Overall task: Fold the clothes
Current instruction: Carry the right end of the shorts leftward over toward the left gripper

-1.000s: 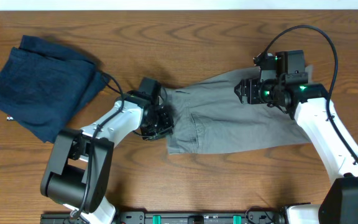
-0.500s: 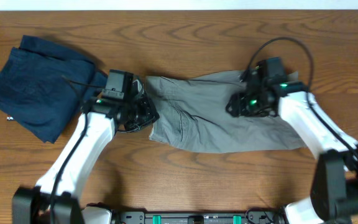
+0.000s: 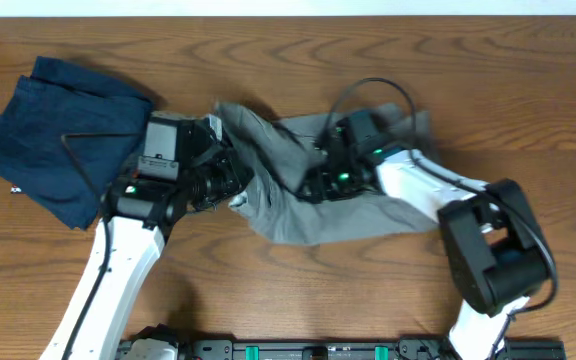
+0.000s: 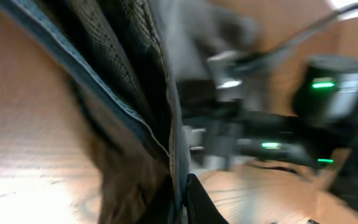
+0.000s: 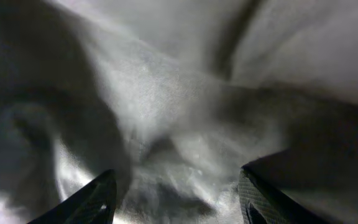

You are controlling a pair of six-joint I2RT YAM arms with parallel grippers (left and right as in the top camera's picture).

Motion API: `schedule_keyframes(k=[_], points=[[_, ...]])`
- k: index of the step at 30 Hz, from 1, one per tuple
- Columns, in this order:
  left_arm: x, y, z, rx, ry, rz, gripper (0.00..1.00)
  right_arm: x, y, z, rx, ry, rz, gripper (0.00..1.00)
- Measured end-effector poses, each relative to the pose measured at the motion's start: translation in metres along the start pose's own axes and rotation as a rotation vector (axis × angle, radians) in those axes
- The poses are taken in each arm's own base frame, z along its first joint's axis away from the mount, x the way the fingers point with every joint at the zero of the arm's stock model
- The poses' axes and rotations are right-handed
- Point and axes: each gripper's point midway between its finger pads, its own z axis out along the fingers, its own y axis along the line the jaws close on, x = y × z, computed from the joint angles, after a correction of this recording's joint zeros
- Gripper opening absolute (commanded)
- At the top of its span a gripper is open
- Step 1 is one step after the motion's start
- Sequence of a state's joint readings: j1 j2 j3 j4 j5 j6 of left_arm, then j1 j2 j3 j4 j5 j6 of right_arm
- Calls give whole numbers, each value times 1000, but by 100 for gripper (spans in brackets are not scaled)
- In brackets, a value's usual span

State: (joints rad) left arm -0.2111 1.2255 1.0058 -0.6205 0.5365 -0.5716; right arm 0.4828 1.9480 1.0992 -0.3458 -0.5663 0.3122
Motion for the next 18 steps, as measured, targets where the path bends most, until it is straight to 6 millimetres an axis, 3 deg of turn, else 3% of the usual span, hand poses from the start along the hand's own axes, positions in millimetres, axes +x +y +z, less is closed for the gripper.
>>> schedule_keyframes(k=[6,11,14,18], points=[[-1,-14,-15,40,-22,22,6,0,36,23,-72,-12,-81,64],[3,-15,-15,46,-5,22,6,4,29,13,-43,7,-45,66],[4,-15,-15,46,0,32,6,-2,4,-20,36,-18,23,68],[4,-15,-15,48,3,40,6,-16,-46,-99,190,-136,120,68]])
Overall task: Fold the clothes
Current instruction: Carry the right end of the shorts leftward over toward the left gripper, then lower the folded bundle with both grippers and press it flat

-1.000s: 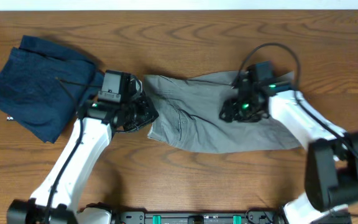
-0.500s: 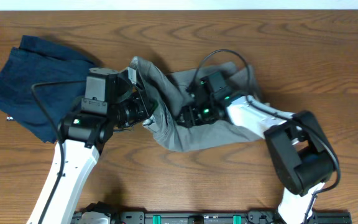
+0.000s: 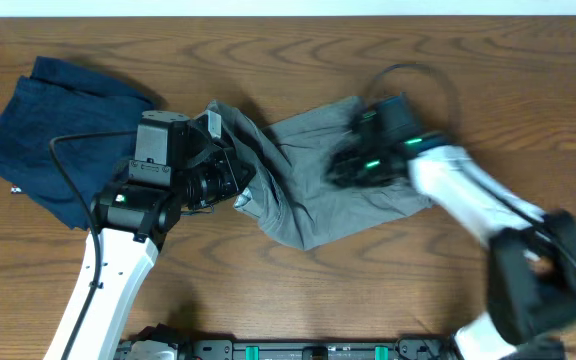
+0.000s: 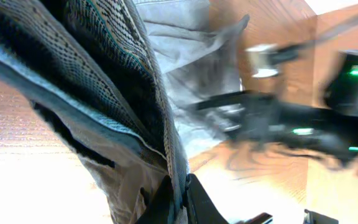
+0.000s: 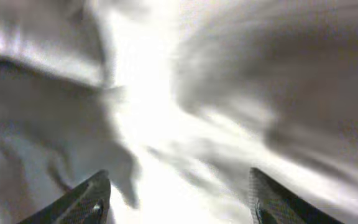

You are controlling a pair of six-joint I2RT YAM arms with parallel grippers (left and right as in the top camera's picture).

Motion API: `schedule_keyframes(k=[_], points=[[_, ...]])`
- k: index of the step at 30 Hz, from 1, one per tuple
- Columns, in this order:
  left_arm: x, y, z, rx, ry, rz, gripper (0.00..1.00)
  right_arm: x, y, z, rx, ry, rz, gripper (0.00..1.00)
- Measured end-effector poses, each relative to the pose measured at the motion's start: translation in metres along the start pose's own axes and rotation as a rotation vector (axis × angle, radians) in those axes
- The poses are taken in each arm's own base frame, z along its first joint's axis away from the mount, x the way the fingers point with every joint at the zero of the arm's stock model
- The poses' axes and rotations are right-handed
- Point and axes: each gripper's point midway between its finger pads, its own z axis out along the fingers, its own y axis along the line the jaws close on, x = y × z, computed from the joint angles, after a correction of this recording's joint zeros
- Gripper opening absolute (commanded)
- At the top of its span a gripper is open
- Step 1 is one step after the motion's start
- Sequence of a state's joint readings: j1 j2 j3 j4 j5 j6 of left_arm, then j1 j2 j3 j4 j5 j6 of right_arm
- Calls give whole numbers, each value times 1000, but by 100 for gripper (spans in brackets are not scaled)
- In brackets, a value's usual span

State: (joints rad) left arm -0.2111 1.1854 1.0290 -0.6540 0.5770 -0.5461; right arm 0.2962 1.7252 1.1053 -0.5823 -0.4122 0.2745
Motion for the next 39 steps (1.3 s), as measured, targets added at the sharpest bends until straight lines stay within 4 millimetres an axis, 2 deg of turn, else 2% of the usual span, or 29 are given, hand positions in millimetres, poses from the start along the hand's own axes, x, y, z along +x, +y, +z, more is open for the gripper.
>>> schedule_keyframes(k=[2,3,6,10,15,18,21,26,32,36,39], points=[[0,0,0,0,0,1,6,-8,-33,-30,85,-46,43,66],[0,0,0,0,0,1,6,-9,-46,-38,118,-55,57,65],[0,0,0,0,0,1,6,-5,-82,-49,201,-45,77,64],[0,0,0,0,0,1,6,3,-109,-40,251,-14,78,57],[2,-7,3,16,4,27,6,14,-119,-10,261,29,41,32],[4,-21,6,50,1,71,6,26,-113,9,262,85,12,20],[6,-35,10,85,-3,106,6,27,-99,18,264,92,-20,16],[9,-50,23,121,10,139,6,40,-60,35,245,125,-57,16],[21,-57,55,128,76,166,6,59,-18,51,210,157,-71,18],[36,-61,79,131,136,180,6,63,5,61,182,144,-89,19],[49,-68,93,148,180,194,6,61,14,66,168,124,-87,21]])
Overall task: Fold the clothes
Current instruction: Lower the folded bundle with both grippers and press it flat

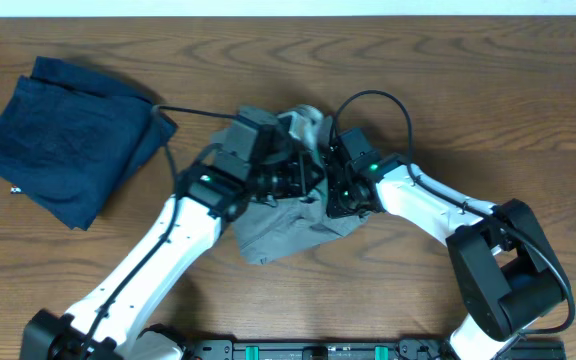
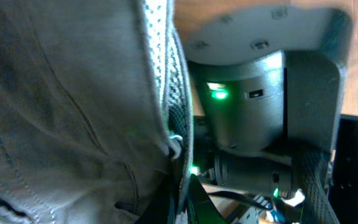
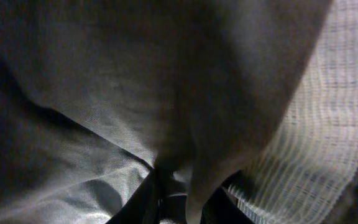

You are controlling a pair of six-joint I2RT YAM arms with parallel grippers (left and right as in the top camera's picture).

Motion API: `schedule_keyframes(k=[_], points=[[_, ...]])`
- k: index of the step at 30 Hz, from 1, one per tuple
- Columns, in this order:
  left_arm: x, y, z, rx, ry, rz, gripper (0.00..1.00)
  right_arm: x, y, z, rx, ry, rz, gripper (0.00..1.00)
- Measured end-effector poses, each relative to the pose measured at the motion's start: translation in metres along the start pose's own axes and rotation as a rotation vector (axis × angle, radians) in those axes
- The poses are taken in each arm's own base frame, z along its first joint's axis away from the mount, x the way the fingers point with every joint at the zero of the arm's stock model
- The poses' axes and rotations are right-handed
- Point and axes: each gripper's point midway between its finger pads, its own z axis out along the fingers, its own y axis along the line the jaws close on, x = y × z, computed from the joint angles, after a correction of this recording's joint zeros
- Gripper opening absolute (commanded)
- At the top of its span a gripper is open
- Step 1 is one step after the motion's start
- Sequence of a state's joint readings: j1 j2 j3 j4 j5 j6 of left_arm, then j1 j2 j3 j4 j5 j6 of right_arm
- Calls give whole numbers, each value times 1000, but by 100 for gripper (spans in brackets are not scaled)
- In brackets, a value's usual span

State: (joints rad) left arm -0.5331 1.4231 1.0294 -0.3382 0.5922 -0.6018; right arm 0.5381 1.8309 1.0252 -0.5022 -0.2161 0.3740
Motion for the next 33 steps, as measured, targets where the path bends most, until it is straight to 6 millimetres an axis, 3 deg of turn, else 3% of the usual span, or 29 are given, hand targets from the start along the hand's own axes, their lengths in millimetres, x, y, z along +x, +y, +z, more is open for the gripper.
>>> schedule_keyframes(k=[3,4,6,7,8,12,15,18,21,24,28,33], points=[[10,-2,11,3,40,6,6,-4,1,1,-2,-16,27,29],[11,-1,14,1,48,5,12,-5,1,1,1,-21,36,31],[10,0,19,6,52,8,43,-8,-2,0,9,-32,51,37],[9,0,22,11,50,8,56,-9,-3,0,15,-37,57,40],[7,0,24,17,47,10,61,-10,-6,-1,21,-38,65,41],[-4,-4,28,48,16,58,65,-15,-38,-19,99,-31,147,43],[-24,10,21,11,-51,77,65,-37,-66,-58,137,-107,224,45],[-53,35,9,-69,-153,77,65,-67,-77,-115,119,-260,249,45],[-85,66,-10,-181,-276,83,64,-86,-62,-173,48,-412,188,48],[-107,87,-20,-260,-359,95,65,-84,-29,-198,-59,-451,87,50],[-124,123,-15,-346,-390,77,65,-65,7,-181,-163,-359,-7,52],[-105,186,8,-466,-280,-15,65,-24,43,-131,-222,-176,-99,52]])
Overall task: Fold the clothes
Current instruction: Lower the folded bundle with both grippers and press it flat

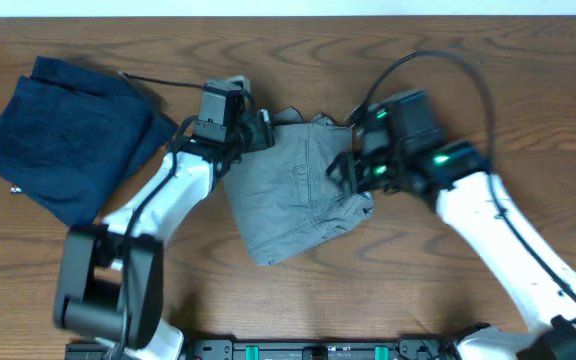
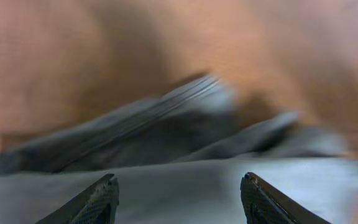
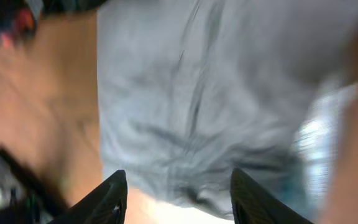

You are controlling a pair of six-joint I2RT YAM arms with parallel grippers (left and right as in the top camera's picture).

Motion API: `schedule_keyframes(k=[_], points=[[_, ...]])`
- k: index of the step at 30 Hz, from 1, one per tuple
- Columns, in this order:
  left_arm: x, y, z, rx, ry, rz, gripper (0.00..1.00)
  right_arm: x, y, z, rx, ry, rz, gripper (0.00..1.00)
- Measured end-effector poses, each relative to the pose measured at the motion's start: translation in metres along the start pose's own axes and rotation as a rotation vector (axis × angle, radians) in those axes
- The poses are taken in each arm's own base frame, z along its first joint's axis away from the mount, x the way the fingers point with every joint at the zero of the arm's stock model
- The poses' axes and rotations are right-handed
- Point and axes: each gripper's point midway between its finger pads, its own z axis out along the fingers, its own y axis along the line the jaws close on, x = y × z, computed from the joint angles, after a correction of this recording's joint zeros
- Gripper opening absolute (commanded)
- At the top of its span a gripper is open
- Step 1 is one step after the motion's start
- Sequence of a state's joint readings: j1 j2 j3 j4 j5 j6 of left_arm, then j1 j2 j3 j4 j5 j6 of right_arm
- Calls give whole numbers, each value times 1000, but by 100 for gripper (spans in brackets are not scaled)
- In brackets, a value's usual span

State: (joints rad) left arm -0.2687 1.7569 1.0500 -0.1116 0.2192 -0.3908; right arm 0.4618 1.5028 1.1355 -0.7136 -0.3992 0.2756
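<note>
The grey garment (image 1: 293,190) lies folded over in a compact bundle at the middle of the wooden table. My left gripper (image 1: 253,132) sits at its upper left corner, open, with grey cloth (image 2: 185,186) below its spread fingers. My right gripper (image 1: 343,172) hovers at the bundle's right edge, open too, looking down on the grey garment (image 3: 197,112). Nothing is held by either one. Both wrist views are blurred.
A dark blue garment (image 1: 63,135) lies folded at the far left of the table (image 1: 528,90). Black cables arc over both arms near the grey bundle.
Both grippers were shut on the grey cloth, close together over the bundle. Now both are open and apart, the left at the upper left corner, the right at the right edge.
The grey garment lay spread out, the left gripper shut on its left end and the right open over its middle. The right then sat further right. Later both grippers were shut on the cloth, bunched together. Now the garment lies folded and released.
</note>
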Motion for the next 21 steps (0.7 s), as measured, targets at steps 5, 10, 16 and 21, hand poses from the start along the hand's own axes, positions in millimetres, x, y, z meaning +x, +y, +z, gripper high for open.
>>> schedule_keyframes(k=[5,10,16,21], points=[[44,34,20,-104,167,-38,64,47,-1,48,0,171,-10,50],[74,46,8,-174,307,-60,65,87,-40,85,109,316,45,50],[127,45,-25,-184,577,-139,71,60,-84,94,224,211,87,63],[166,16,-51,-45,793,-268,75,-7,-137,82,360,-53,84,64]])
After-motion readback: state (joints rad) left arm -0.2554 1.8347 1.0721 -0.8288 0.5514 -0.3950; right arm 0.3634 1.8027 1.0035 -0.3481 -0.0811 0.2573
